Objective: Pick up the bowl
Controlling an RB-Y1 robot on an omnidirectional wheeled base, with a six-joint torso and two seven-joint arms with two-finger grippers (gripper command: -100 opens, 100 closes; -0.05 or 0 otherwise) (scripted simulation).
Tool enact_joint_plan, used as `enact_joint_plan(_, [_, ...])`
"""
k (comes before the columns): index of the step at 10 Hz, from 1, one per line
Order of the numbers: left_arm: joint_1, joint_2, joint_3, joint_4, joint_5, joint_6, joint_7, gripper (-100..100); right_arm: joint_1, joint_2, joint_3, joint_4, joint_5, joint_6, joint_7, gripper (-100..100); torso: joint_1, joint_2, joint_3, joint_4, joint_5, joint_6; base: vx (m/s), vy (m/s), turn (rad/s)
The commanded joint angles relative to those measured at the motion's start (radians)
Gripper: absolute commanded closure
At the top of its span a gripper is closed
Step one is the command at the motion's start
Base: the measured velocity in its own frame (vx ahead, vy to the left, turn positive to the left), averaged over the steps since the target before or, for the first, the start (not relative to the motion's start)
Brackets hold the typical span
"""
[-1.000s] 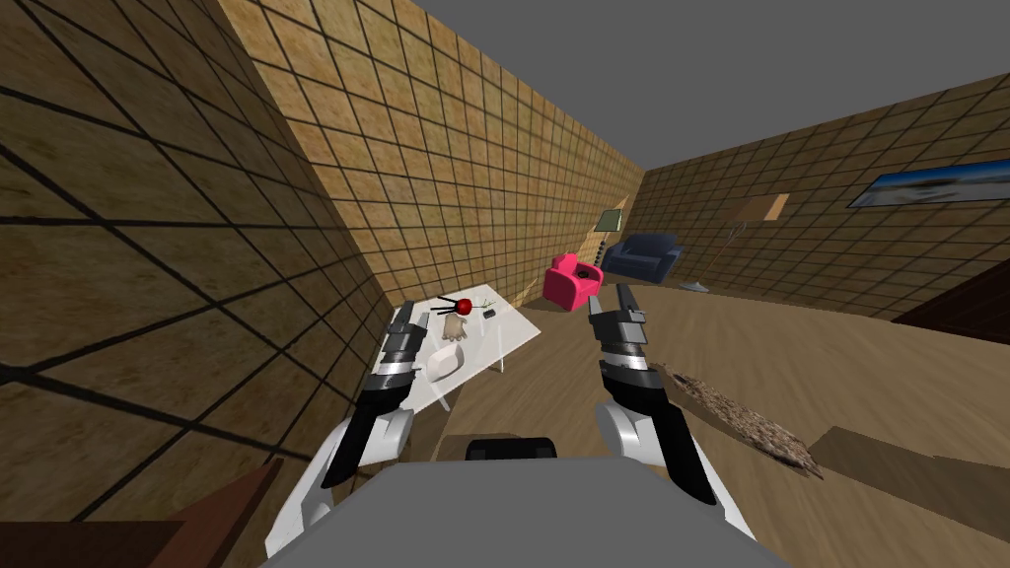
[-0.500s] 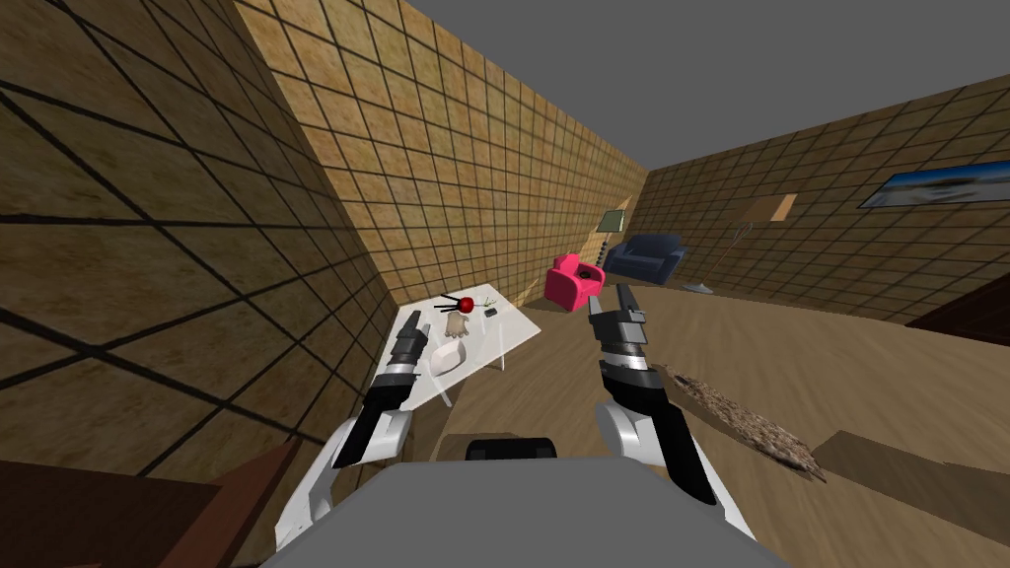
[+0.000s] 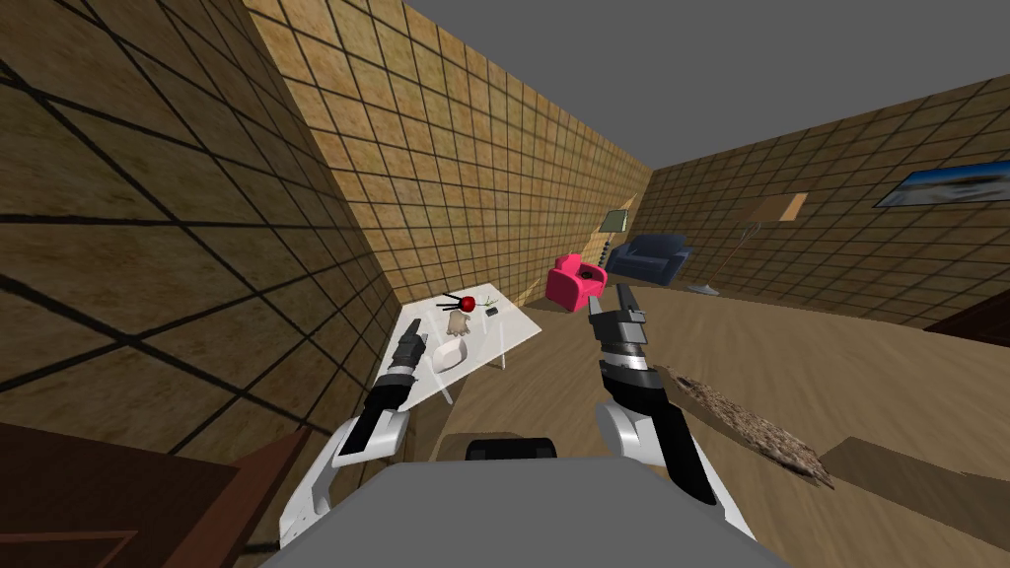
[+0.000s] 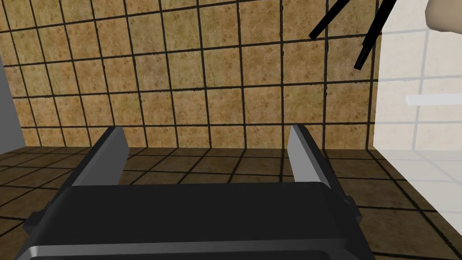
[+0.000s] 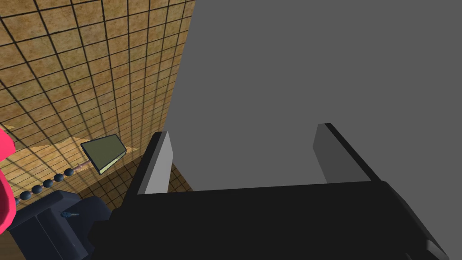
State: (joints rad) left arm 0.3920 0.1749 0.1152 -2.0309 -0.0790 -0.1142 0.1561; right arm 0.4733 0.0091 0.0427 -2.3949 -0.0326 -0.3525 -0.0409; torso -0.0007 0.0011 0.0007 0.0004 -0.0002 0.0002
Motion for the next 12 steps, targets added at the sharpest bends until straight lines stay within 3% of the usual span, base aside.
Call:
enact_joint_plan(1, [-0.009,-0.008,0.004,0.031,0.000,0.039,-0.003,-100,0.000,0.000,0.000,0.000,0.000,0.000,0.000,0,0.000,0.000,0.000,0.000,0.000,0.000,-0.016,-0.007,0.025])
enact_joint_plan(10, [-0.045,-0.050,0.042,0.211,0.023,0.235,0.005,-100,0.000,0.000,0.000,0.000,0.000,0.000,0.000,0,-0.001,-0.002,-0.001,-0.001,0.000,0.000,0.002,-0.019,0.045])
enact_joint_plan(12, [-0.048,-0.055,0.046,0.229,0.027,0.256,0.005,-100,0.000,0.000,0.000,0.000,0.000,0.000,0.000,0,-0.001,-0.003,-0.002,-0.001,0.000,0.000,0.018,-0.018,0.020])
